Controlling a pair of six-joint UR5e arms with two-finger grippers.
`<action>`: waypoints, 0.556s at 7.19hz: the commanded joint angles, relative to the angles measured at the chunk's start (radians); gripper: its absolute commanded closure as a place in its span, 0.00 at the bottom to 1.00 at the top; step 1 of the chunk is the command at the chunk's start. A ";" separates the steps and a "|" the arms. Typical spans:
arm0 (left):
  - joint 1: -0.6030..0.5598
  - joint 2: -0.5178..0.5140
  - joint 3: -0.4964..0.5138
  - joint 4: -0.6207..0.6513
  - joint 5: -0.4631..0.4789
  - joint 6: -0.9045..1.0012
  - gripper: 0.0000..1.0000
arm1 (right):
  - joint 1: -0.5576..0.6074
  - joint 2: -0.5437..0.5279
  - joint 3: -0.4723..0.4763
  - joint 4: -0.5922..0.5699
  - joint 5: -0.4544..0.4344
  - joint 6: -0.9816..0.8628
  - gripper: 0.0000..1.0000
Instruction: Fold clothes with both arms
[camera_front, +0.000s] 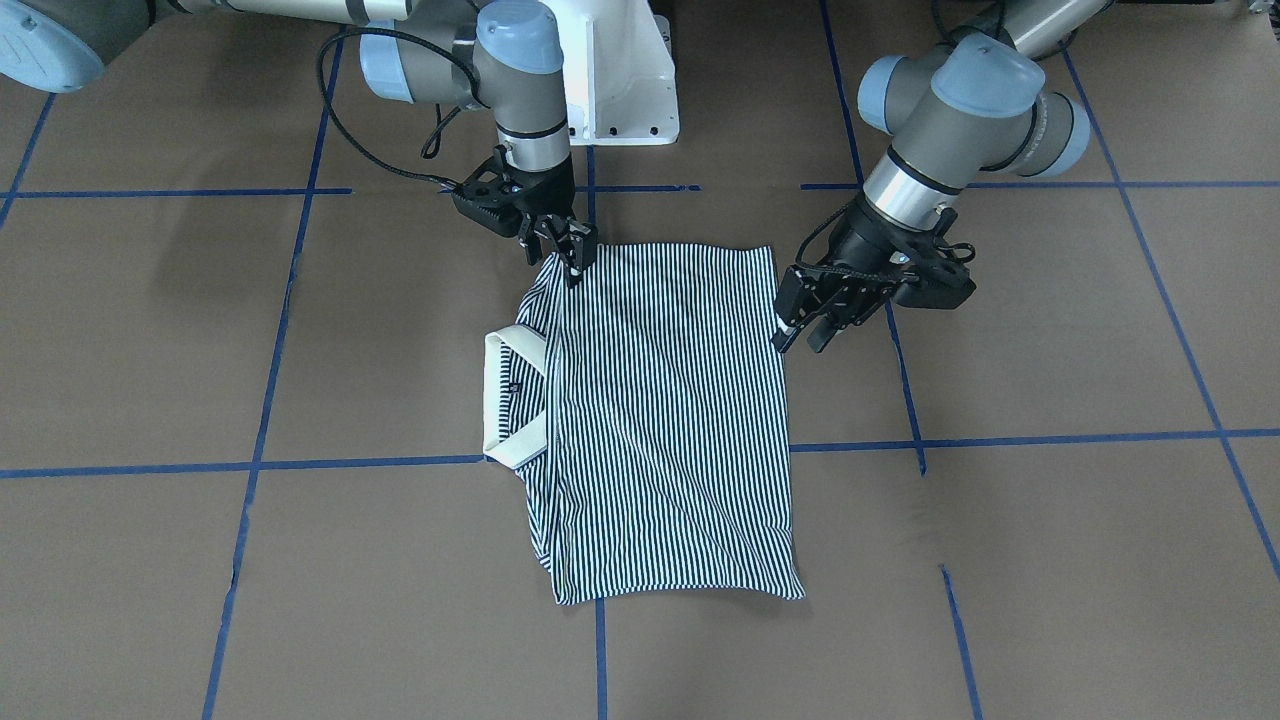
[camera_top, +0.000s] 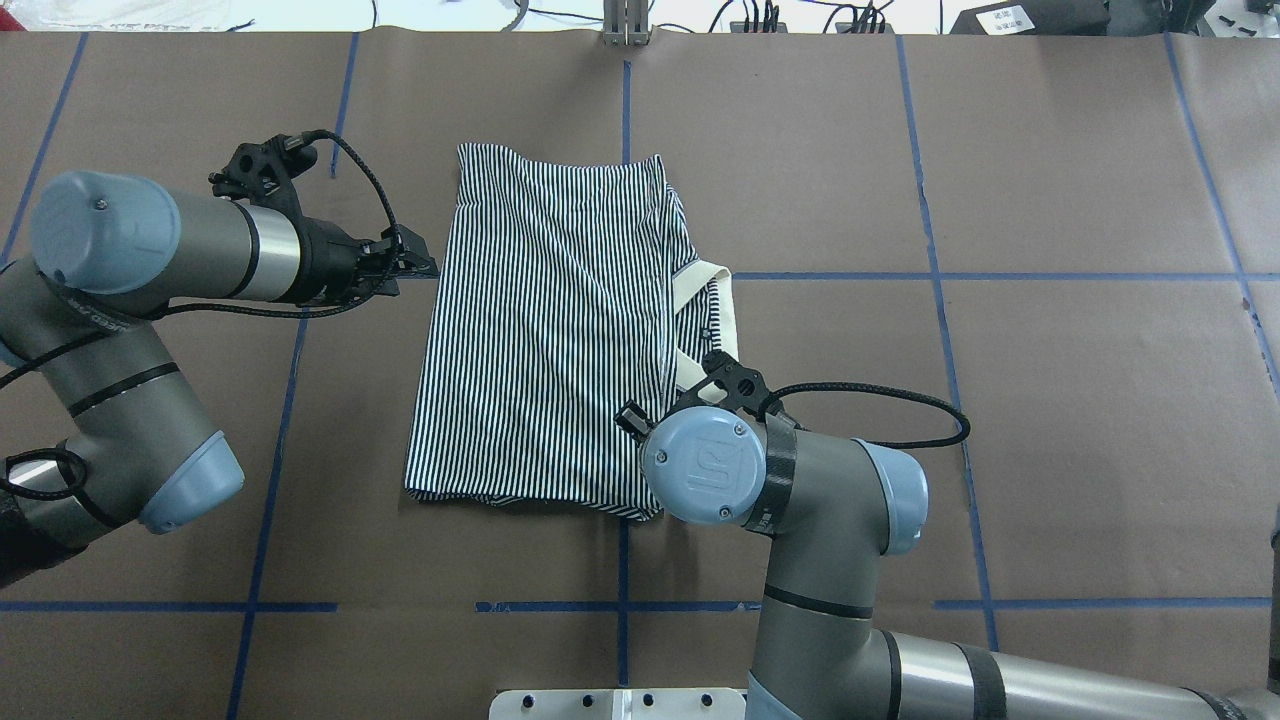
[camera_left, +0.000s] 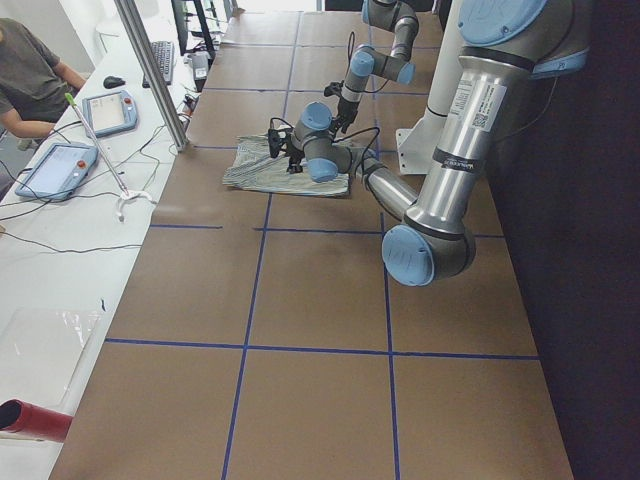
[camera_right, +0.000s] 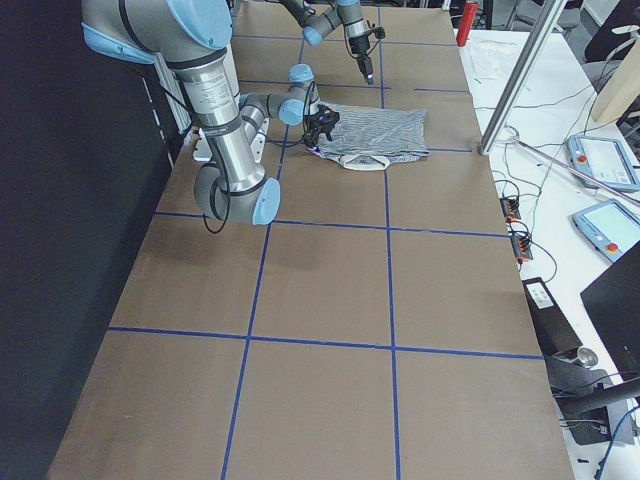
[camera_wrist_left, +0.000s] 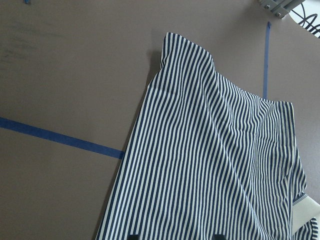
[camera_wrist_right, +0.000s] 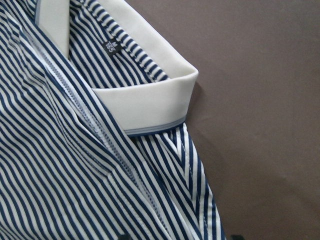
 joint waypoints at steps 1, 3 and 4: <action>0.001 0.000 -0.001 0.000 0.001 0.000 0.42 | -0.029 -0.001 0.001 0.000 -0.002 0.014 0.32; 0.001 0.000 0.000 0.000 0.001 0.000 0.42 | -0.043 -0.004 0.001 0.000 0.000 0.014 0.34; 0.001 0.000 0.000 0.000 0.001 0.000 0.42 | -0.051 -0.014 0.000 0.000 0.000 0.014 0.35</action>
